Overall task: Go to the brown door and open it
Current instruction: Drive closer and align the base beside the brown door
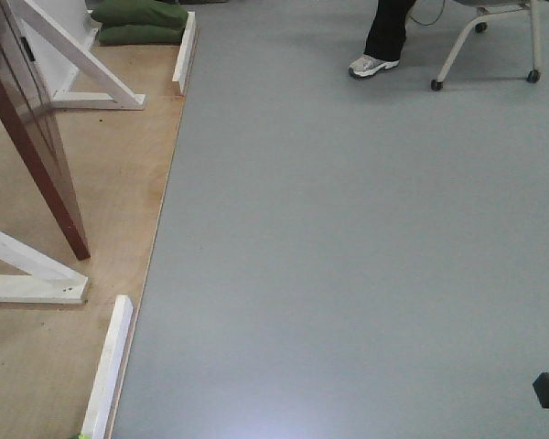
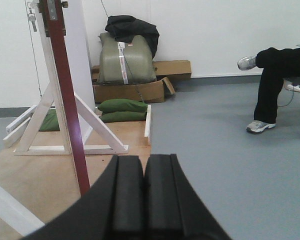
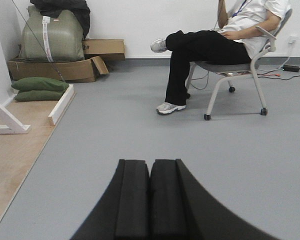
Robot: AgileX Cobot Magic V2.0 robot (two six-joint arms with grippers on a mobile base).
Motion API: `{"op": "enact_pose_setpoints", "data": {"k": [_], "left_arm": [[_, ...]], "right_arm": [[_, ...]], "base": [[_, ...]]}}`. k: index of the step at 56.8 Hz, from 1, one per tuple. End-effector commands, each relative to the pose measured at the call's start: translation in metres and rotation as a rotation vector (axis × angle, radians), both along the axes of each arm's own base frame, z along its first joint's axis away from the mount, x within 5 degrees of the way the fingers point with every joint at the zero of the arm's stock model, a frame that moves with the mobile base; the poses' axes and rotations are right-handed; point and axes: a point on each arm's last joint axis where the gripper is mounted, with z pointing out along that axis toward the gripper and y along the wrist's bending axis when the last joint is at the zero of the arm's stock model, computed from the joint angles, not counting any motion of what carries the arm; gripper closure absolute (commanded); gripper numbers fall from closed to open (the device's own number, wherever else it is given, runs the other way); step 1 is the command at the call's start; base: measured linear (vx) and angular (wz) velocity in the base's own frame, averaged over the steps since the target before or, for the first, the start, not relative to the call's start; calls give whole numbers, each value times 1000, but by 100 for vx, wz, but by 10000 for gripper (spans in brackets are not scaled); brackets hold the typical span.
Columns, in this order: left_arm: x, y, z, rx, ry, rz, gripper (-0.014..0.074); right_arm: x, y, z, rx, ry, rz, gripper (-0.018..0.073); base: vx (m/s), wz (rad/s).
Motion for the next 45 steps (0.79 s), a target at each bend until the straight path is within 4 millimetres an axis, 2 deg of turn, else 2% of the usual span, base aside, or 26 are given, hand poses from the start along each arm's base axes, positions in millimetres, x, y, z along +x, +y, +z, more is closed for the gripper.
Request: {"op": "enact_pose_setpoints", "data": {"k": [1,45], "left_arm": [[-2,0,16,-4,-106,3,603],[-2,0,16,-4,-106,3,603]], "right_arm": [[1,0,6,-11,-79,-3,559],[1,0,6,-11,-79,-3,559]], "base": [[39,8],[36,2]]}}
